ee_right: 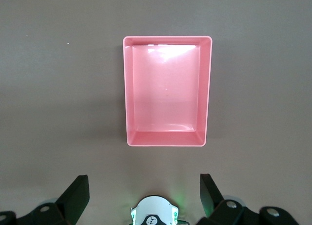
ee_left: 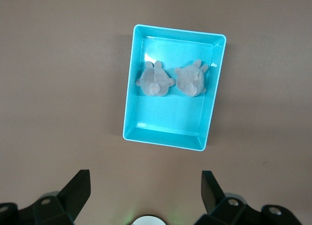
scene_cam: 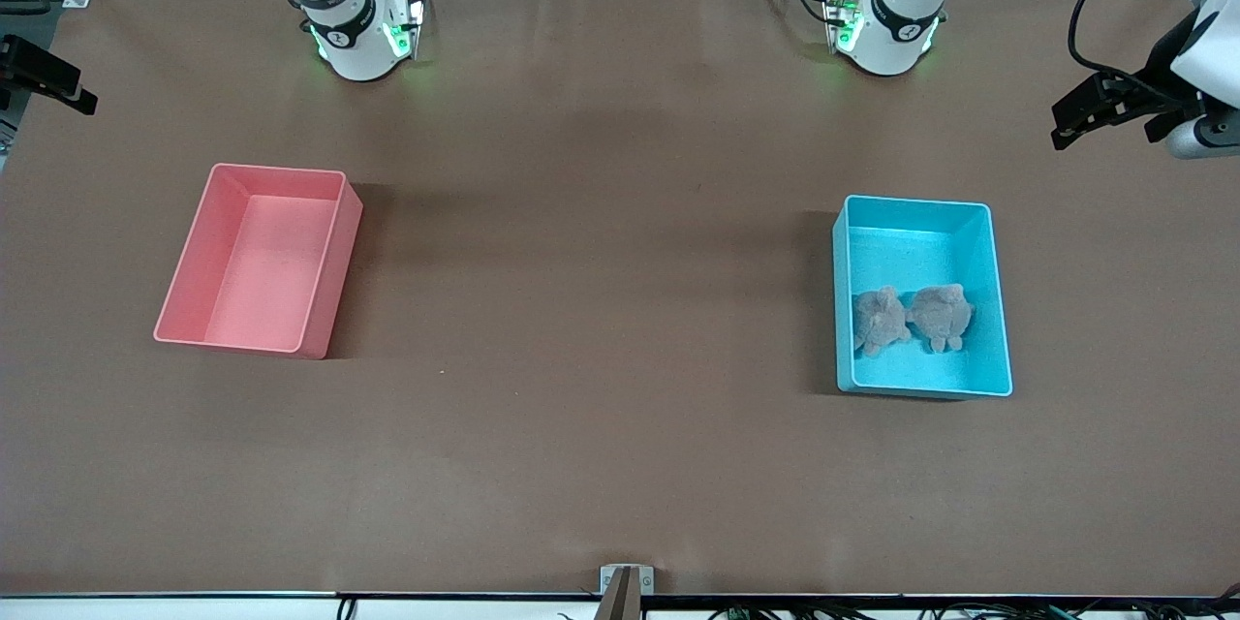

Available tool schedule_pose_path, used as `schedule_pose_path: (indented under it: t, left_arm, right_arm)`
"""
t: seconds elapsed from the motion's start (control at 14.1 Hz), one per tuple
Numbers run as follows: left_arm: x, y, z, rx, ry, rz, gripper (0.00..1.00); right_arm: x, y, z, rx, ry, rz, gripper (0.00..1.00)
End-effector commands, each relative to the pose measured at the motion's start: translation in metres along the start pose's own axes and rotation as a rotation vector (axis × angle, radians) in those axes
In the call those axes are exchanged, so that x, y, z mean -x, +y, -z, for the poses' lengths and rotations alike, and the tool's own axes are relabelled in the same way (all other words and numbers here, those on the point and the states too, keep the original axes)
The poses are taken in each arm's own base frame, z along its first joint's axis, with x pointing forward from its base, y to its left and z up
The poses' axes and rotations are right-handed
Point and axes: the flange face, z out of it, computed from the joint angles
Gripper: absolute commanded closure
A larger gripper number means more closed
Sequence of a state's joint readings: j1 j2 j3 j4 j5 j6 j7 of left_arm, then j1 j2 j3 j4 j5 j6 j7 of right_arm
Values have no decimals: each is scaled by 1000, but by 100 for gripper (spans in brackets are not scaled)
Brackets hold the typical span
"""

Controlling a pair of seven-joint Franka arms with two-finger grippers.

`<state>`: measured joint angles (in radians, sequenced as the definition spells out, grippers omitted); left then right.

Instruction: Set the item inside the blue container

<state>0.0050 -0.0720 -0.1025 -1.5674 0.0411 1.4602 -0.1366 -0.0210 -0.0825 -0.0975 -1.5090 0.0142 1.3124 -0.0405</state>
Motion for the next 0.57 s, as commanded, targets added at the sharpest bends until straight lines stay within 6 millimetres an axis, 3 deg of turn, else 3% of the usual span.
schedule_pose_path:
  t: [0.0,0.5]
  left_arm:
    - [7,-1,3,17,14,-16,0]
    - [-5,-1,13,10,40,-60,0]
  right_arm:
    - [9,3,6,-33,15,21,0]
    - [8,5,10,-33,35,21,0]
